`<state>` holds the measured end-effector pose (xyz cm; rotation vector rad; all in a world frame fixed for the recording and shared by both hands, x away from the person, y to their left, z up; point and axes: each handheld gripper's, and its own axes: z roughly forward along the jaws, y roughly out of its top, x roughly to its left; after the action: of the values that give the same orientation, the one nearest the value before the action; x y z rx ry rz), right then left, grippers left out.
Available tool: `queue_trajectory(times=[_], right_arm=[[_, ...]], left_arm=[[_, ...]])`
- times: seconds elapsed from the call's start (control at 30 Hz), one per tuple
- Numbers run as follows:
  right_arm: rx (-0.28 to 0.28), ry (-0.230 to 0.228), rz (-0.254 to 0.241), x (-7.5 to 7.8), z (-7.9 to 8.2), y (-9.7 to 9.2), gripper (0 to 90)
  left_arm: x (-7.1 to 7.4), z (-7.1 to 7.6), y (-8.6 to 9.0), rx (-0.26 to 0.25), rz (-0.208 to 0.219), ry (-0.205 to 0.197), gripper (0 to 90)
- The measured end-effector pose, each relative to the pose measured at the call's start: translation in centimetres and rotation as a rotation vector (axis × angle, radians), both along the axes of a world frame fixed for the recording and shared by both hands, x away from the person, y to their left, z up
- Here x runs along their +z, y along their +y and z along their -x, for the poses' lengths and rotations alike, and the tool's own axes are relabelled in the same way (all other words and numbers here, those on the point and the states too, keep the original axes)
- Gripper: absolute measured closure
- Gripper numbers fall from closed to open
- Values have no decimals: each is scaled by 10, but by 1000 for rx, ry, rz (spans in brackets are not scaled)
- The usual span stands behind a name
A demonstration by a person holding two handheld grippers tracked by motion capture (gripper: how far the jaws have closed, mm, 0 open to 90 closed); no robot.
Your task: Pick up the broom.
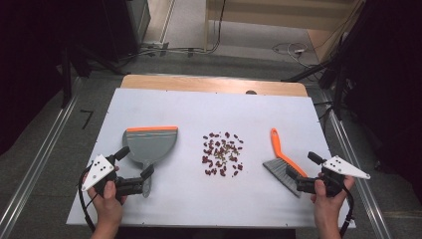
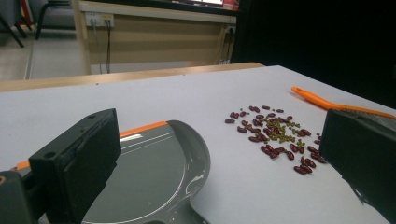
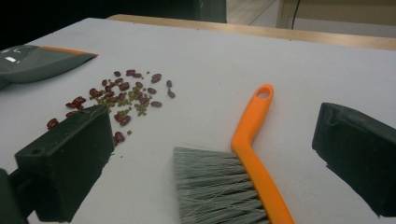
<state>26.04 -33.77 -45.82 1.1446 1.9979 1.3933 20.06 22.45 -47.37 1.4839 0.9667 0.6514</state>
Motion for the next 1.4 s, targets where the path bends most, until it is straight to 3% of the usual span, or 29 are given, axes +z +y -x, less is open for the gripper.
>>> queue_trajectory(times=[0.47, 0.8, 0.93, 1.17, 1.23, 1.33, 1.37, 1.4], right_arm=[[-12, 0, 35, 12, -6, 8, 0], [-45, 4, 27, 40, -24, 14, 0], [-50, 14, 45, 48, -35, 16, 0], [-46, 57, 55, 52, -58, 18, 0], [-52, 84, 39, 46, -67, 20, 3], [-52, 121, 67, 41, -74, 24, 10], [-37, 154, 75, 37, -79, 27, 12], [-37, 154, 75, 37, -79, 27, 12]], left_arm=[[0, -1, -2, 9, -36, 5, 0], [-2, -5, -7, -1, -41, 14, 0], [-3, -5, -10, -4, -46, 17, 0], [-4, -7, -10, -5, -43, 20, 0], [-4, -7, -10, -6, -45, 21, 0], [-4, -7, -9, -5, -50, 19, 0], [-4, -6, -8, -6, -52, 15, 0], [-4, -6, -8, -6, -52, 15, 0]])
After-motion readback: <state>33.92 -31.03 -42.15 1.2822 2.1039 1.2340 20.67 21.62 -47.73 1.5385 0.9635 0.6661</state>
